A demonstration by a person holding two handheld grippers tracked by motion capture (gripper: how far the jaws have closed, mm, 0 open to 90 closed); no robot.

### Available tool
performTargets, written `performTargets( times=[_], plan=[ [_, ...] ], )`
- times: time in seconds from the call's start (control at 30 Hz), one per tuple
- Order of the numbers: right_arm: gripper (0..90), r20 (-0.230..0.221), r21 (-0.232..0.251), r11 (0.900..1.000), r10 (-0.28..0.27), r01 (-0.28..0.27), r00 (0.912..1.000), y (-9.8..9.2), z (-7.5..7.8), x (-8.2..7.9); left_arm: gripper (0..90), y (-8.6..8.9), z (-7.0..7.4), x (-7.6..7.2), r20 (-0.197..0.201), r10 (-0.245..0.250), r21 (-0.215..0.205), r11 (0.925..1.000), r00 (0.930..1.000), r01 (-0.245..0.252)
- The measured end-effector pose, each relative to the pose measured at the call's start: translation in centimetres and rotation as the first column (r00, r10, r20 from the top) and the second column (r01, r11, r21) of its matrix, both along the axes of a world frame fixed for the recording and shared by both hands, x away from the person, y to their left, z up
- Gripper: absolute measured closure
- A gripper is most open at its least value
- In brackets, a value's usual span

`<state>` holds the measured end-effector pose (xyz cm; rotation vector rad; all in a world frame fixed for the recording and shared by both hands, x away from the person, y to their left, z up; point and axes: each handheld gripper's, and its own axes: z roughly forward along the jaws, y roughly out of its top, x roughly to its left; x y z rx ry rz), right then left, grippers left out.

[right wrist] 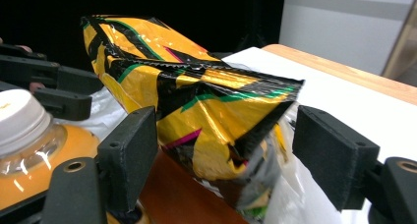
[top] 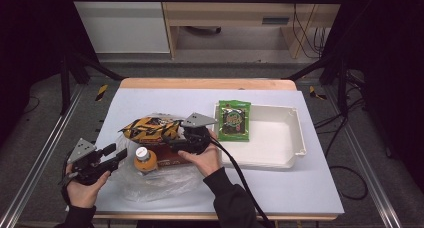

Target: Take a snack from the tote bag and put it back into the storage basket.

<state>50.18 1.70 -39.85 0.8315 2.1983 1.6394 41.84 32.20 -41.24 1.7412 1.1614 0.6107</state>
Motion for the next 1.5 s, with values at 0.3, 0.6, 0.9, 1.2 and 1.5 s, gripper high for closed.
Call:
performTargets(
  times=[0.3,0.6,0.9,1.2,1.5],
  plan=[
    [48.6,0.024,-0.014,0.999,0.029,-0.029,0.9993,0.7,-0.5,0.5,53.4,-0.2,-0.3,0.2,-0.011,-0.008,0.008,0.9999,0.9999,0.008],
    [84.0,0.030,-0.040,0.999,0.028,-0.026,0.9992,0.0,-0.2,0.7,52.7,-0.3,-0.5,0.2,-0.017,-0.012,0.009,0.9999,0.9998,0.012],
    [89.3,0.058,-0.026,0.999,0.033,-0.032,0.9978,-0.2,0.4,0.3,52.4,-0.2,-0.7,0.4,-0.023,-0.008,0.007,0.9999,0.9997,0.008],
    [89.4,0.094,0.057,0.996,0.057,-0.062,0.9939,-1.0,2.6,-0.4,52.3,-0.4,-0.9,0.5,-0.030,-0.009,0.013,0.9999,0.9995,0.009],
    [89.4,0.120,0.090,0.990,0.101,-0.112,0.9877,-1.0,5.5,-1.6,52.0,-0.4,-1.0,0.6,-0.033,-0.007,0.018,0.9998,0.9994,0.007]
  ],
)
